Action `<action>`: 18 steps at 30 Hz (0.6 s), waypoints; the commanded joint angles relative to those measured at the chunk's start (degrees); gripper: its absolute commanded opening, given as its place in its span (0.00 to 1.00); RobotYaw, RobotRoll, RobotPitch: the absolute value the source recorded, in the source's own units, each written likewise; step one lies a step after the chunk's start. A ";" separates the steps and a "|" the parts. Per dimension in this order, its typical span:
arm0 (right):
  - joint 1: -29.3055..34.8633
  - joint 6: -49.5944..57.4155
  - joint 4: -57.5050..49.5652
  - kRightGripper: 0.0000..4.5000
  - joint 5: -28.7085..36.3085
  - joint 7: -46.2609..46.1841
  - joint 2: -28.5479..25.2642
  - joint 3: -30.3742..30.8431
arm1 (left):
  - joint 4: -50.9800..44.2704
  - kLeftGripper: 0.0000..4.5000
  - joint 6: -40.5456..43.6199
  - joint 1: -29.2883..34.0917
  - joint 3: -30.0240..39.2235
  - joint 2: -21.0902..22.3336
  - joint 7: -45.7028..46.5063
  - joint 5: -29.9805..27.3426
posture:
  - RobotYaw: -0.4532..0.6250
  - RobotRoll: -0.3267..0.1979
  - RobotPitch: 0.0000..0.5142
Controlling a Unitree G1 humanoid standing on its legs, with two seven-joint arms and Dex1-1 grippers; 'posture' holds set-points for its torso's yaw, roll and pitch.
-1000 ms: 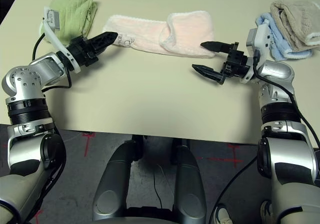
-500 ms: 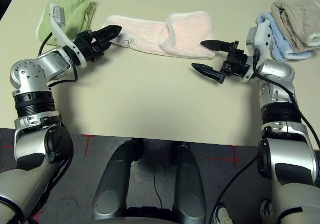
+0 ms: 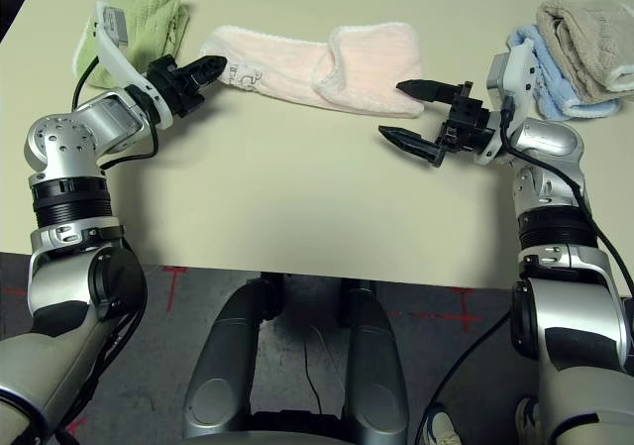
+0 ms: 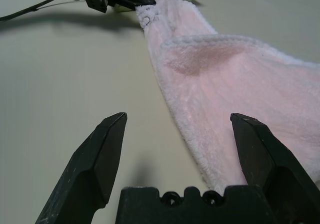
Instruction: Fold the towel and set it aside.
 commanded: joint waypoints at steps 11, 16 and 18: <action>3.93 4.67 -2.62 1.00 2.87 -2.75 -0.61 -3.38 | -9.26 0.01 -11.87 5.93 -14.50 8.27 -12.59 11.45 | 0.45 0.62 0.77; 4.99 4.97 -3.64 1.00 3.23 -3.49 0.02 -3.33 | -9.18 0.01 -13.42 4.00 -16.84 8.25 -15.97 12.92 | 0.44 0.62 0.75; 5.20 5.02 -3.95 1.00 3.29 -3.80 0.20 -3.40 | -9.82 0.01 -13.49 3.47 -17.56 8.37 -17.26 13.20 | 0.44 0.62 0.74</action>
